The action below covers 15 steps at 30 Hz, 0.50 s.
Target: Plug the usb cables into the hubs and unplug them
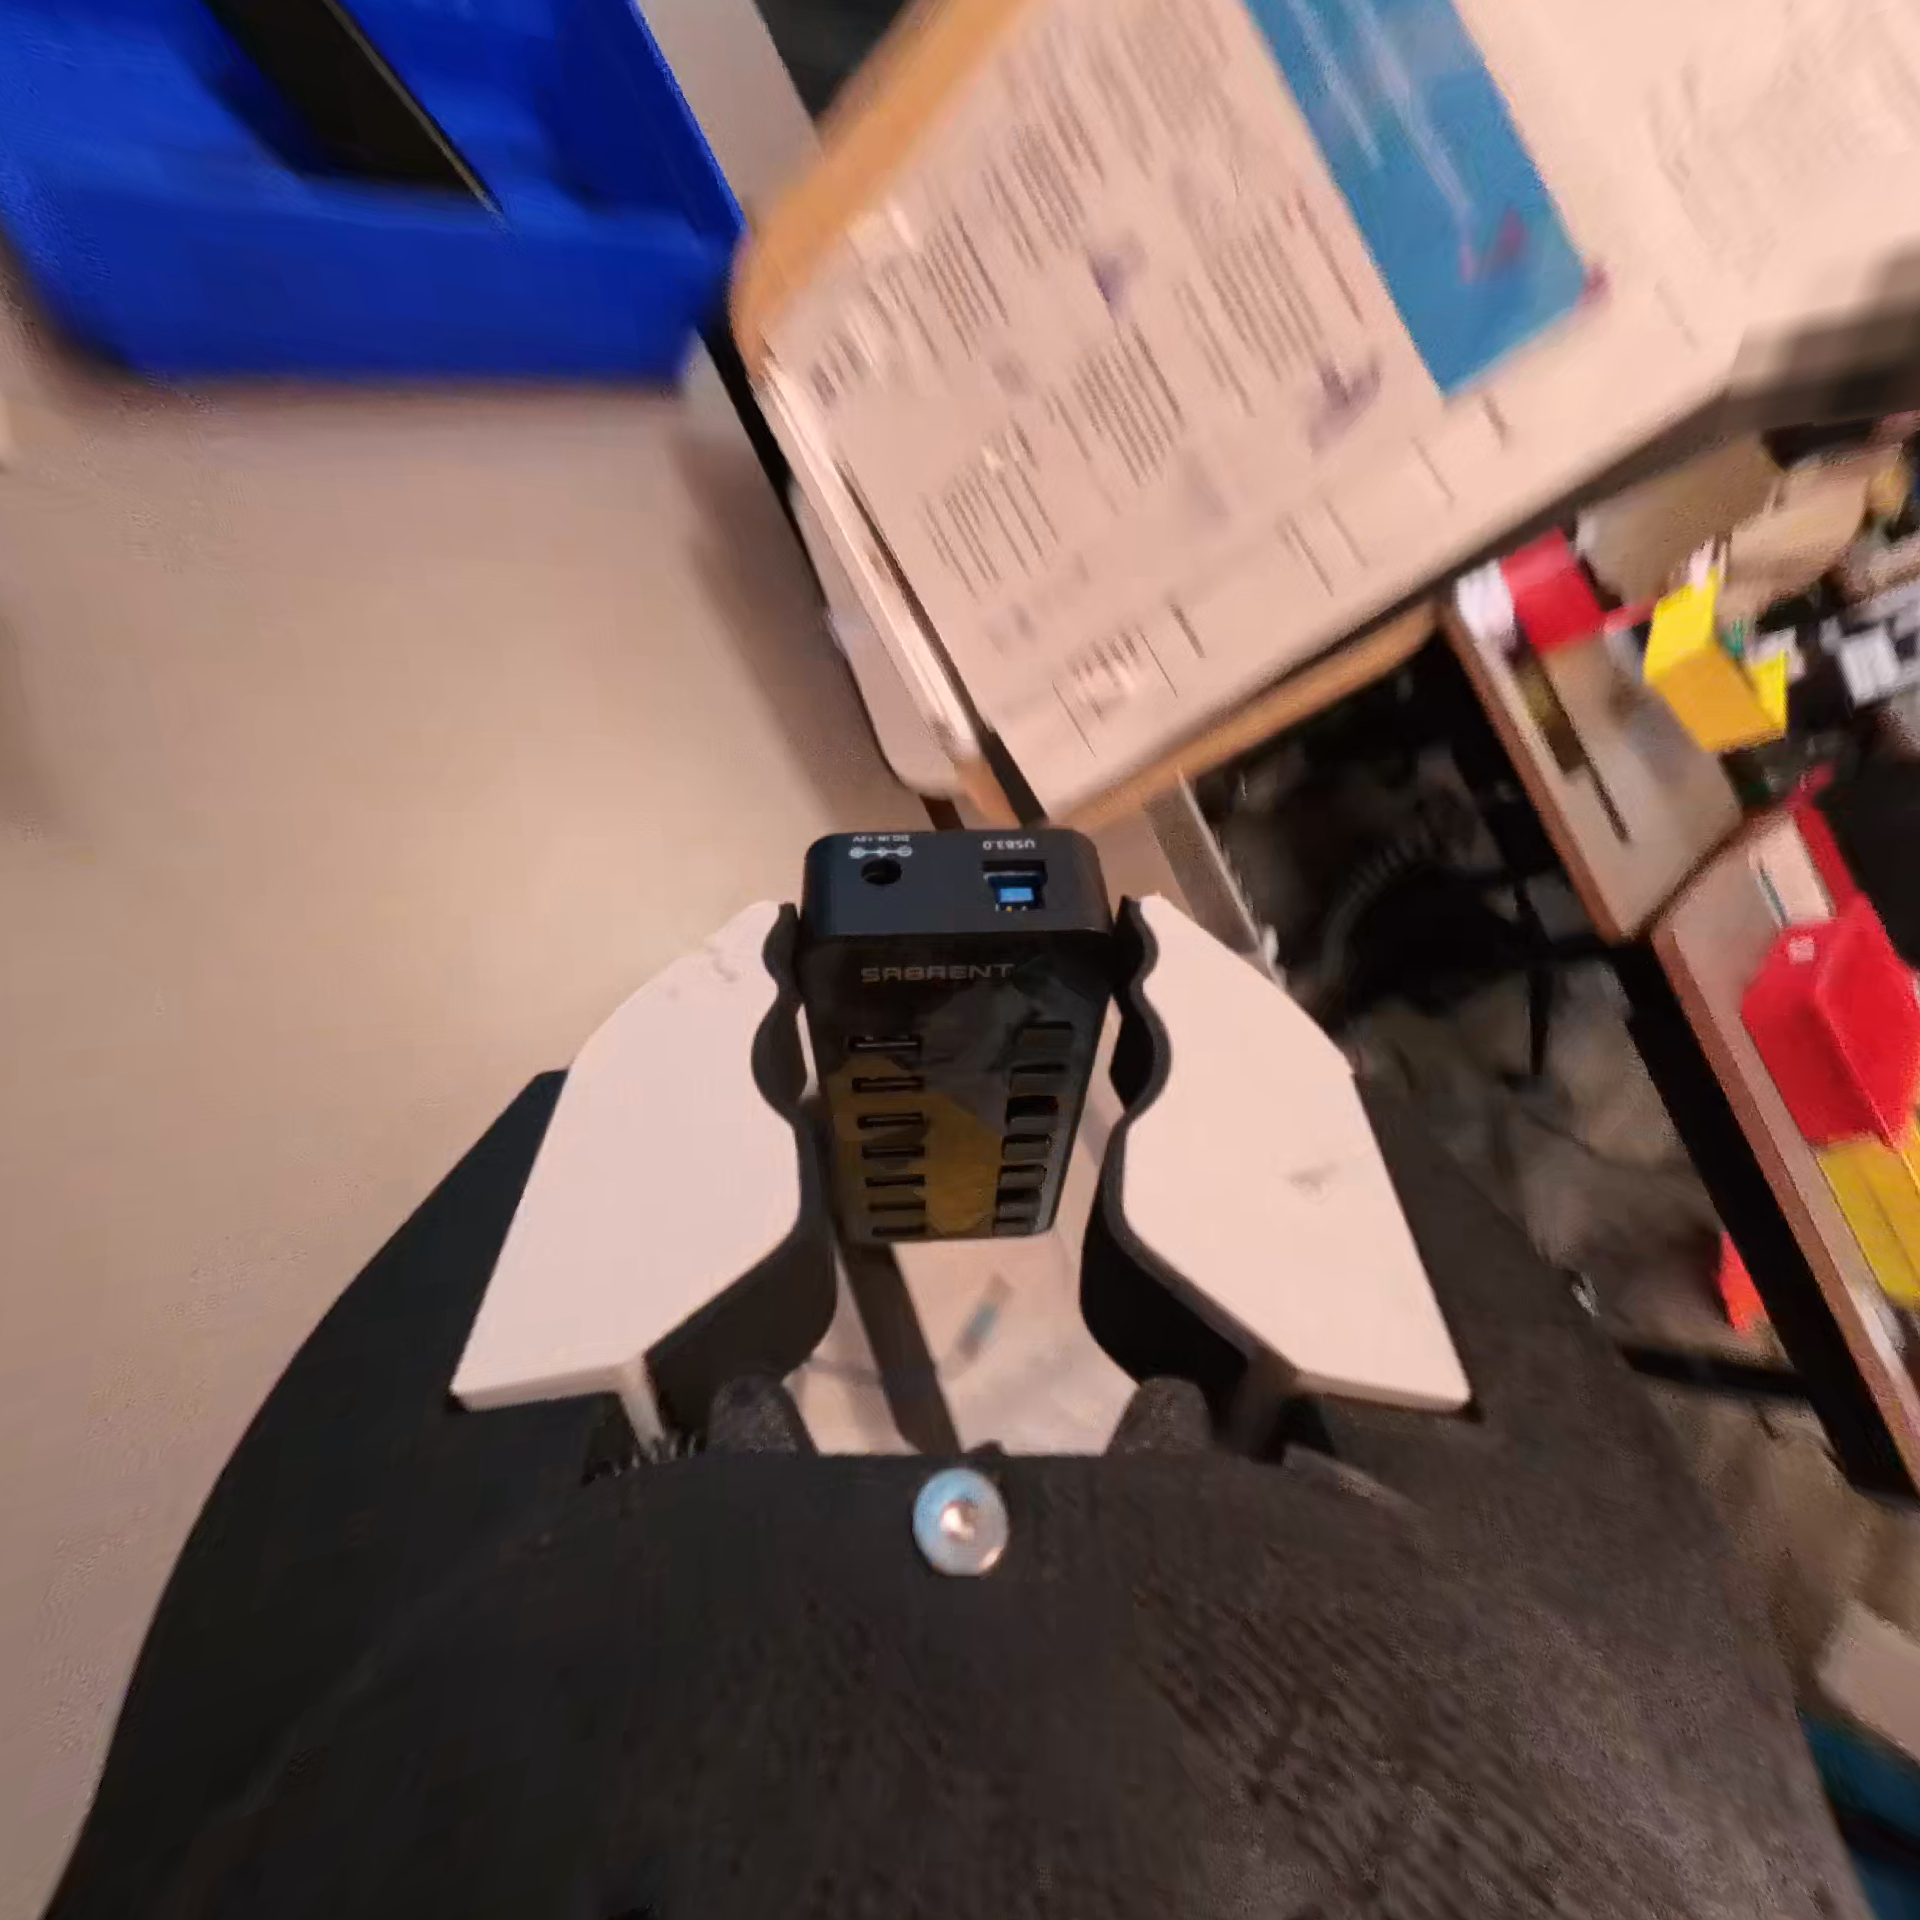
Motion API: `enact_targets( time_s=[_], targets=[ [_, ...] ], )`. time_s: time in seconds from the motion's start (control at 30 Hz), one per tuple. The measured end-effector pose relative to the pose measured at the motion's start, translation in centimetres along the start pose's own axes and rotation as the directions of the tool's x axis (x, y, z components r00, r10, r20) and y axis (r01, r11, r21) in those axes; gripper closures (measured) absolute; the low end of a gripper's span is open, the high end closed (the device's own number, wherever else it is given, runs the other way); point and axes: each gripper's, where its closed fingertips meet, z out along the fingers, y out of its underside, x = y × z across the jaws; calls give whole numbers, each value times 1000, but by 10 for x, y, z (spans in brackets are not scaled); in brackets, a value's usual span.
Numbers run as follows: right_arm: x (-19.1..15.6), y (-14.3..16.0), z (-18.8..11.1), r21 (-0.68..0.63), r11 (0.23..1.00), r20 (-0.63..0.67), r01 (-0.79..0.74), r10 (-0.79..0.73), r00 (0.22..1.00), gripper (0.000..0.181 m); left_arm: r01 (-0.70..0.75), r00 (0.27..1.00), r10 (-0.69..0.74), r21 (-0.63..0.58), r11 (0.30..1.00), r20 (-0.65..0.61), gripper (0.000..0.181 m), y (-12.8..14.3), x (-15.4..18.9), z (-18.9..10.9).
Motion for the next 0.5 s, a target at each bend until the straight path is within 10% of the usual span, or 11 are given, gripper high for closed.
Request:
enact_targets(
  time_s=[0.2,0.5],
  targets=[
    [78,128,54,-481,875,119,58,0,993,123,50,998,-50,3,999,24,111,11,0,-9],
    [20,210,164,-641,735,375,220,49,926,123,87,995,-87,-10,996,55,114,17,-9,-15]
  ],
)
